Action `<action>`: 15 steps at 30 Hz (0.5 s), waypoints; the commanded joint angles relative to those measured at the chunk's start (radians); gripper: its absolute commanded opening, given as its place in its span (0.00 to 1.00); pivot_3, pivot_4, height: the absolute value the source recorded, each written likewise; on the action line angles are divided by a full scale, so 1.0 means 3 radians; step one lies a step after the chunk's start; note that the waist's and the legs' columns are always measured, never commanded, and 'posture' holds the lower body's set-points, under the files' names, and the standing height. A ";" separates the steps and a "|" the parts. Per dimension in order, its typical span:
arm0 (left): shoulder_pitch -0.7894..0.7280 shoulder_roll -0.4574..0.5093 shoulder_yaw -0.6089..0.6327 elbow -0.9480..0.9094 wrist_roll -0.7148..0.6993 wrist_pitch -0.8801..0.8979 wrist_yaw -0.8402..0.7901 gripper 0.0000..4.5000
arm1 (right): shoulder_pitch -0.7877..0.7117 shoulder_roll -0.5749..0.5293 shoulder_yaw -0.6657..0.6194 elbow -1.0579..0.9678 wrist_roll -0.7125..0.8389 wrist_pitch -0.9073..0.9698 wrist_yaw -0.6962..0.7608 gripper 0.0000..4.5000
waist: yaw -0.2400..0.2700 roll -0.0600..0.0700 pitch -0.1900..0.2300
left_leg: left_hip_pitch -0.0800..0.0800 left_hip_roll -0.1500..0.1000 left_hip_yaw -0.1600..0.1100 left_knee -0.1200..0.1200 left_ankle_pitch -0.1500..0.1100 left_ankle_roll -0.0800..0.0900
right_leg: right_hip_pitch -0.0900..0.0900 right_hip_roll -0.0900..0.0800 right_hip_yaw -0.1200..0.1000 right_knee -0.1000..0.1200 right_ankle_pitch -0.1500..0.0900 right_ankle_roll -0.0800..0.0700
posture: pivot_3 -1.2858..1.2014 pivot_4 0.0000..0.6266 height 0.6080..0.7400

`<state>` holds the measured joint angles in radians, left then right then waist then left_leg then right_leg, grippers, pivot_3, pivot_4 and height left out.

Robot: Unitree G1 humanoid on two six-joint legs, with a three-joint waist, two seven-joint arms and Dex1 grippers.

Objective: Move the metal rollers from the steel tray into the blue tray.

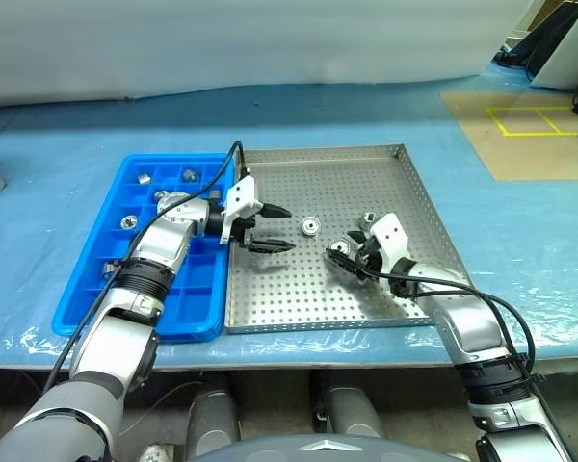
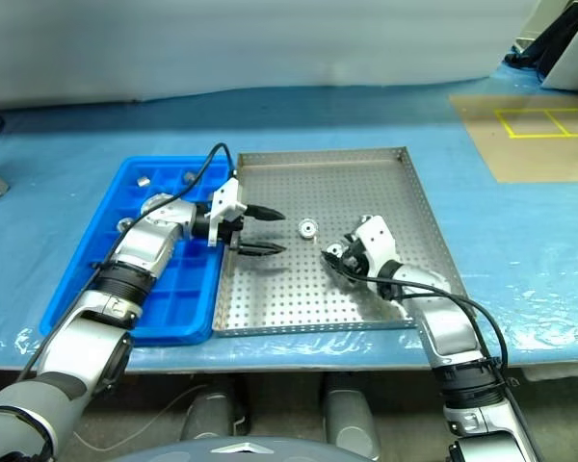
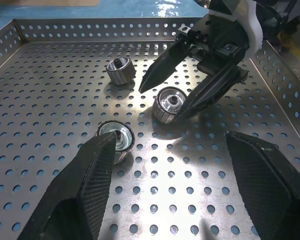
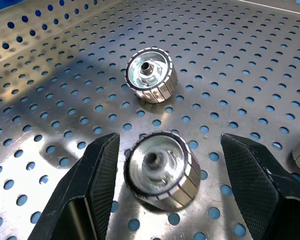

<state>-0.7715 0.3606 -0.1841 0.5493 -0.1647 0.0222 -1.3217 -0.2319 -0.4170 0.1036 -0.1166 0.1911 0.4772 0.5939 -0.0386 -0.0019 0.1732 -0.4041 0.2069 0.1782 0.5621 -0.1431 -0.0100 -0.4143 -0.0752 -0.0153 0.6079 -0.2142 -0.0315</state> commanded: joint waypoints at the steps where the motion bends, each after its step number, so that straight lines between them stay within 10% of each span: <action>1: -0.0006 0.0021 -0.0006 -0.0101 0.0014 -0.0011 0.0025 0.82 | -0.0106 0.0033 0.0105 0.0127 -0.0130 -0.0151 -0.0018 0.74 | -0.0001 0.0000 0.0000 | 0.0000 0.0000 0.0000 0.0000 0.0000 0.0000 | 0.0000 0.0000 0.0000 0.0000 0.0000 0.0000 | 0.36 0.24 1.00; 15: 0.0132 0.0149 0.0009 -0.0488 -0.0054 0.0190 0.0001 0.83 | -0.0345 -0.0023 -0.0019 0.0463 -0.0109 -0.0312 0.0096 0.39 | 0.0001 0.0000 0.0000 | -0.0001 0.0000 0.0000 -0.0001 0.0000 0.0001 | 0.0000 -0.0001 0.0000 -0.0002 0.0000 0.0000 | 0.36 0.24 1.00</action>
<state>-0.7370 0.3901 -0.1891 0.4707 -0.1577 0.0619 -1.3125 -0.3131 -0.4110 0.1237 0.0819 0.1450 0.3597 0.6198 -0.0382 -0.0018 0.1732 -0.4046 0.2068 0.1783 0.5617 -0.1432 -0.0098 -0.4145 -0.0754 -0.0153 0.6072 -0.2142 -0.0315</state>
